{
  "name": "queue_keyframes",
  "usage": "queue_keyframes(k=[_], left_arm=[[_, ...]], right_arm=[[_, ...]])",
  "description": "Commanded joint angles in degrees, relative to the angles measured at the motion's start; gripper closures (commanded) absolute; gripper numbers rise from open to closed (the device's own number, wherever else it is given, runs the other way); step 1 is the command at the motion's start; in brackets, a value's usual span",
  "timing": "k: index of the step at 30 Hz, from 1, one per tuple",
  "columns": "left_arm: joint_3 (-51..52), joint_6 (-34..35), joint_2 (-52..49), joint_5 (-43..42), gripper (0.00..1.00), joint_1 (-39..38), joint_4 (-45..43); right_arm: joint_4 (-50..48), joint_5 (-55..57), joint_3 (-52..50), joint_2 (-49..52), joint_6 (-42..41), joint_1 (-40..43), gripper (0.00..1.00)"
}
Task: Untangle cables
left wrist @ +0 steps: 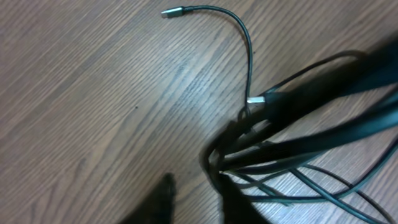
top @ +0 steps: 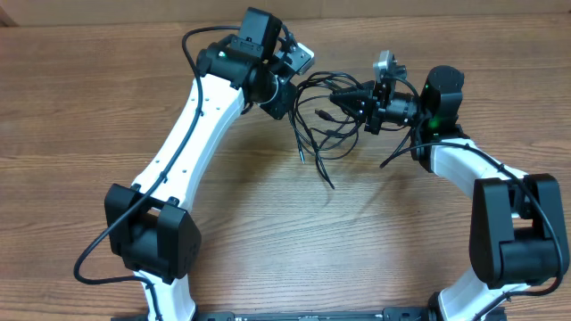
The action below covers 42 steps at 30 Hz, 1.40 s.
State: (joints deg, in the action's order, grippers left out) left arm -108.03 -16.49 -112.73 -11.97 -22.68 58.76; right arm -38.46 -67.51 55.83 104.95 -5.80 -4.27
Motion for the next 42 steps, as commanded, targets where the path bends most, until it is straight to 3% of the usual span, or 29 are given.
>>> queue_keyframes(k=[1, 2, 10, 11, 13, 14, 16, 18, 26, 29, 32, 38, 42], left_arm=[[-0.02, -0.17, -0.42, -0.09, 0.91, -0.57, 0.09], [-0.02, -0.17, -0.42, -0.07, 0.96, -0.61, -0.07], [-0.02, -0.15, -0.42, -0.11, 0.96, -0.57, -0.52], [-0.02, -0.13, -0.42, -0.17, 0.88, -0.59, -0.5], [-0.02, -0.13, -0.42, -0.98, 0.56, -0.63, -0.39], [-0.02, -0.15, -0.42, -2.03, 0.46, -0.63, -0.31], [-0.02, -0.2, -0.42, -4.74, 0.31, -0.68, -0.07], [-0.02, -0.22, -0.42, -6.71, 0.22, -0.83, -0.09], [-0.02, -0.2, -0.42, -7.15, 0.23, -1.68, -0.72], [-0.02, -0.2, -0.42, -7.19, 0.34, -1.86, -1.2], [-0.02, -0.2, -0.42, -7.15, 0.4, -1.99, -1.77], [-0.02, -0.17, -0.42, -7.1, 0.7, -2.01, -2.12], [-0.02, -0.17, -0.42, -7.13, 0.77, -2.01, -2.19]], right_arm=[[-0.52, -0.48, 0.5, -1.33, -0.42, -0.26, 0.96], [-0.52, -0.5, 0.5, -1.33, -0.42, -0.26, 0.96], [-0.52, -0.5, 0.5, -1.33, -0.42, -0.26, 0.96], [-0.52, -0.5, 0.5, -1.33, -0.42, -0.26, 0.96], [-0.52, -0.48, 0.5, -1.33, -0.42, -0.26, 0.96], [-0.52, -0.48, 0.5, -1.33, -0.42, -0.26, 0.96], [-0.52, -0.31, 0.5, -1.33, -0.42, -0.26, 0.96], [-0.5, -0.07, 0.5, -1.33, -0.42, -0.26, 0.96], [-0.5, -0.09, 0.5, -1.33, -0.42, -0.26, 0.96], [-0.5, -0.09, 0.5, -1.33, -0.44, -0.26, 0.96], [-0.5, -0.09, 0.5, -1.33, -0.44, -0.26, 0.96], [-0.5, -0.09, 0.5, -1.33, -0.44, -0.26, 0.96], [-0.5, -0.09, 0.5, -1.33, -0.44, -0.26, 0.96]])
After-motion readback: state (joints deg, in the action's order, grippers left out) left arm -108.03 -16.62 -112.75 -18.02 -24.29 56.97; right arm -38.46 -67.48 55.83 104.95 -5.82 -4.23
